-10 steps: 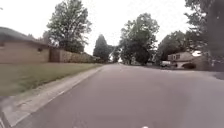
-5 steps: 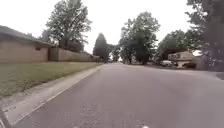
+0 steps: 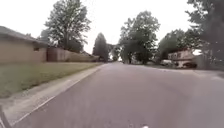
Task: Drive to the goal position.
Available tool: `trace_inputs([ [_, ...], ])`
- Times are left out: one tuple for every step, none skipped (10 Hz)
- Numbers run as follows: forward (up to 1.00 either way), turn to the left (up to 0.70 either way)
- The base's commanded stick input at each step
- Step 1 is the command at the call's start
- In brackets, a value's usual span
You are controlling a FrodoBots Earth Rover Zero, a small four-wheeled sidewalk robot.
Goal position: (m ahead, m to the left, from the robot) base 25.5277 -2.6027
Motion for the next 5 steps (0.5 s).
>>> trace_inputs([
  [0.70, 0.00],
  [0.70, 0.00],
  [0.70, 0.00],
  [0.70, -0.06],
  [0.70, -0.14],
])
